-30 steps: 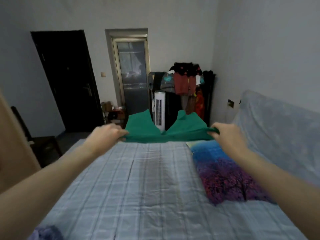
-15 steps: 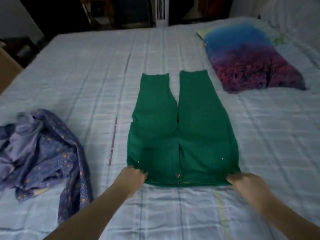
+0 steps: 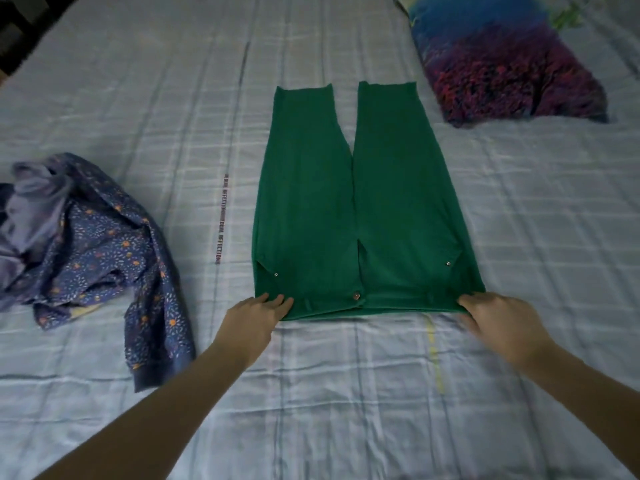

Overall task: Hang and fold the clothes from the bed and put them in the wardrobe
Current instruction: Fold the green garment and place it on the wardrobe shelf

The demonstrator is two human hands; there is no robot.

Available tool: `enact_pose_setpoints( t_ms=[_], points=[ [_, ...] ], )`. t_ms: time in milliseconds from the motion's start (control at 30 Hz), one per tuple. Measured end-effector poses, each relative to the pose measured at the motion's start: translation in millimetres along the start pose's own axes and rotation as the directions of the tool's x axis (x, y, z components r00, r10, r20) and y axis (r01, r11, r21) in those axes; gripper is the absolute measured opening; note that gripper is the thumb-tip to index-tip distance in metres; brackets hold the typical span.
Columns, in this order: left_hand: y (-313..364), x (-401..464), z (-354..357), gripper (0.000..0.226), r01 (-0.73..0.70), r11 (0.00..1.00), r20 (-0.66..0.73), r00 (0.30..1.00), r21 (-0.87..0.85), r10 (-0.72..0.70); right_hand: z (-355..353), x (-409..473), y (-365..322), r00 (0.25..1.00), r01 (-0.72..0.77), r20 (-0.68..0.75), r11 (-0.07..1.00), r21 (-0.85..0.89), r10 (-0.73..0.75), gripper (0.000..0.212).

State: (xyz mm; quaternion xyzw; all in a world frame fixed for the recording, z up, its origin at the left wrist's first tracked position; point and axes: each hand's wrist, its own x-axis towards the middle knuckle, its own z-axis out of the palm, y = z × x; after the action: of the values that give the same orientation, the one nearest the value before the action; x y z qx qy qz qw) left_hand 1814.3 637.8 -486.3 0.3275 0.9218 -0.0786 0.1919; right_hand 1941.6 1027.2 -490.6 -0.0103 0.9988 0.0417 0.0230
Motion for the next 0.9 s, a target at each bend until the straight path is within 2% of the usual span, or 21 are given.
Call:
enact_pose_setpoints(
  t_ms=[200,500,700,900],
  points=[
    [13.1,-43.6,10.9,0.080,-0.096,0.995,0.053,0.994,-0.009,0.096,-8.9,-52.4,-7.6,0.999,0.034,-0.007,0.998,0.050,-0.034,0.033],
    [48.3,-100.8,26.7,0.078,-0.125,0.992,0.158,0.980,0.024,0.119,-10.0,-130.0,-23.7,0.989,0.027,0.141,0.995,0.095,-0.041,0.034],
    [65.9,-124.1,31.8,0.080,-0.135,0.991,0.164,0.978,0.021,0.129,-1.4,-162.6,-26.8,0.986,-0.013,0.170,0.998,0.066,0.001,0.031],
    [81.0,-149.7,49.0,0.083,-0.140,0.990,0.194,0.970,-0.033,0.143,8.0,-194.4,-30.7,0.957,-0.086,0.281,0.996,0.032,0.074,0.040]
  ],
)
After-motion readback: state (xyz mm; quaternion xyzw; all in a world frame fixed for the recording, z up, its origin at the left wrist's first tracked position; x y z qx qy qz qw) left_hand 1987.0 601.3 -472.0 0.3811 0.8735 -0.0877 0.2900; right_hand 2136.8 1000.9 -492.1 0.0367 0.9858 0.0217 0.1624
